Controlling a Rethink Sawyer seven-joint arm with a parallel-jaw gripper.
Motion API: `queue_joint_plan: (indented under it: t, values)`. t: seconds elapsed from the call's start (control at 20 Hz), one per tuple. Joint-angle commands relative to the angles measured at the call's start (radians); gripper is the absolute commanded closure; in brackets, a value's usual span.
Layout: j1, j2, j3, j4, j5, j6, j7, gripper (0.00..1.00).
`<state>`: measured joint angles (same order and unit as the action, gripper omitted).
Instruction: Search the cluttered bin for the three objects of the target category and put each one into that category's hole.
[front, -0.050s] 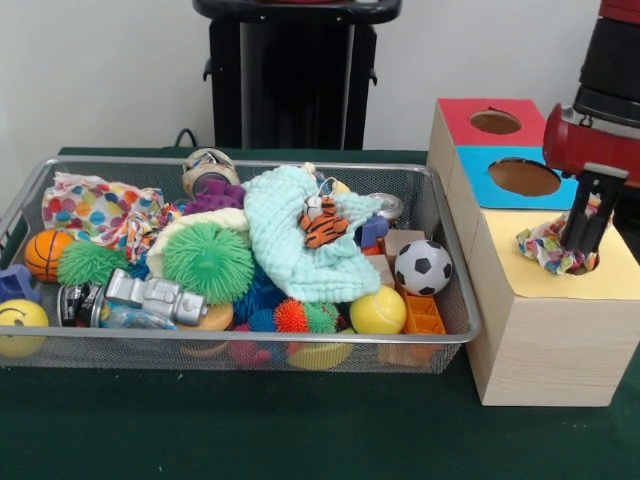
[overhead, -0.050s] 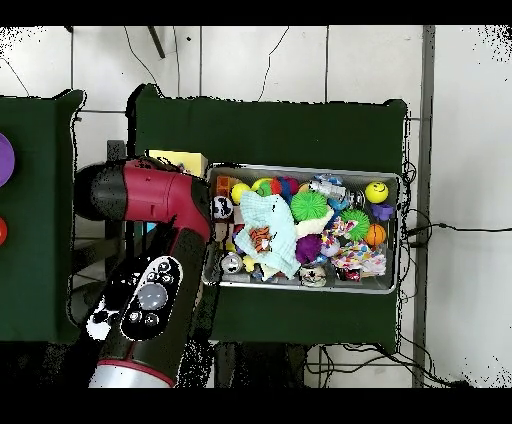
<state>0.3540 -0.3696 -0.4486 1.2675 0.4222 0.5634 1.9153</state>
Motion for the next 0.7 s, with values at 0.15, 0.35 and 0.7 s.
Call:
queue_joint_plan:
  t: [0.15, 0.35, 0.7]
  values:
    - [0.010, 0.000, 0.050, 0.075, 0.016, 0.069, 0.259, 1.00]
    - [0.024, 0.009, 0.049, 0.080, 0.021, 0.051, 0.275, 1.00]
    - [0.016, 0.026, 0.075, 0.121, 0.030, -0.005, 0.267, 1.00]
